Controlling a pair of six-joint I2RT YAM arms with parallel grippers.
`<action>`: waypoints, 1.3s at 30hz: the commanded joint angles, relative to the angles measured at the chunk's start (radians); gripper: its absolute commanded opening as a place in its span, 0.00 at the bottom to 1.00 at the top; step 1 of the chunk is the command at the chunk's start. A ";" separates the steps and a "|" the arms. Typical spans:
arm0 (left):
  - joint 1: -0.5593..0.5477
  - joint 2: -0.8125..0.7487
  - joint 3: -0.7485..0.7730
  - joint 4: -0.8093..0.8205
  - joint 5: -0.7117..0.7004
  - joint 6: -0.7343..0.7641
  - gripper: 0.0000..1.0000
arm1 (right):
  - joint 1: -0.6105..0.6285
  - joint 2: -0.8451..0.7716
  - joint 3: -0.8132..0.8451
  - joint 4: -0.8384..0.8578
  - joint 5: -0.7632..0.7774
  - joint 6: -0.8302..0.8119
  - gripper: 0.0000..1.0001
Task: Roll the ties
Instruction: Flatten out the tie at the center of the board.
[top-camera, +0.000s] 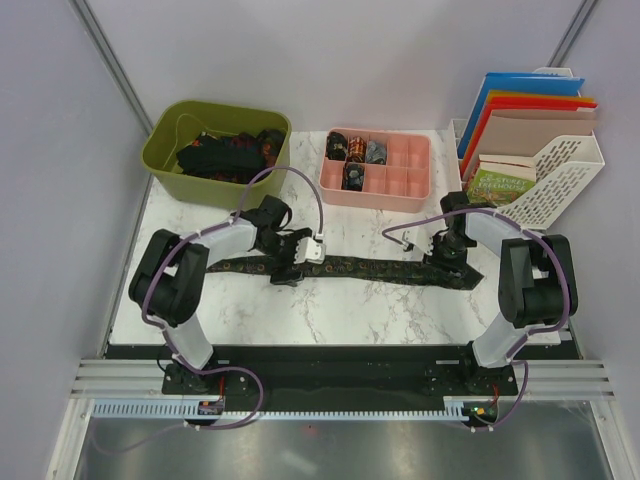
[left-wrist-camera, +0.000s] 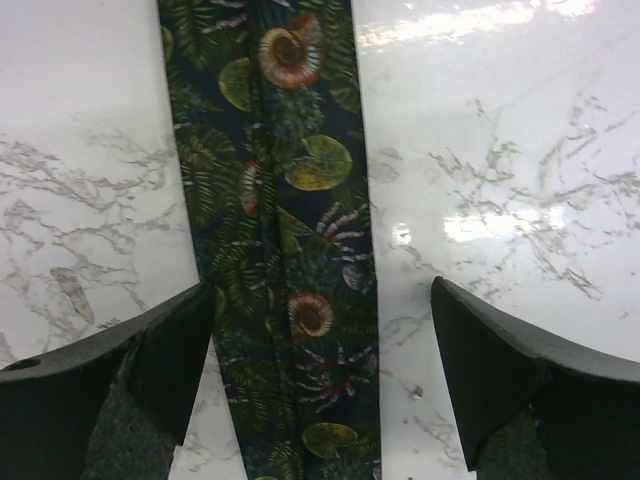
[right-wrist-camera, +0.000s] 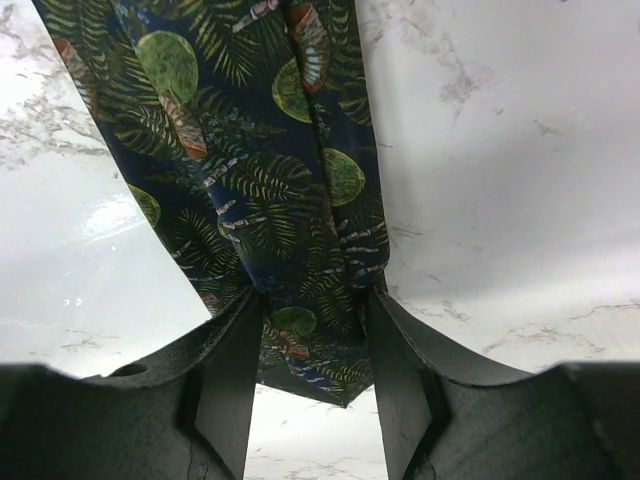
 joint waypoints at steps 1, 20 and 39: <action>-0.008 0.061 0.058 0.085 -0.058 -0.067 0.91 | -0.002 0.052 -0.037 0.049 -0.008 -0.061 0.53; 0.005 0.064 0.080 -0.122 -0.010 0.097 0.43 | -0.028 0.060 -0.034 0.048 -0.002 -0.116 0.52; -0.096 0.095 0.195 -0.042 -0.061 -0.287 0.56 | -0.196 0.057 -0.056 0.033 0.059 -0.212 0.48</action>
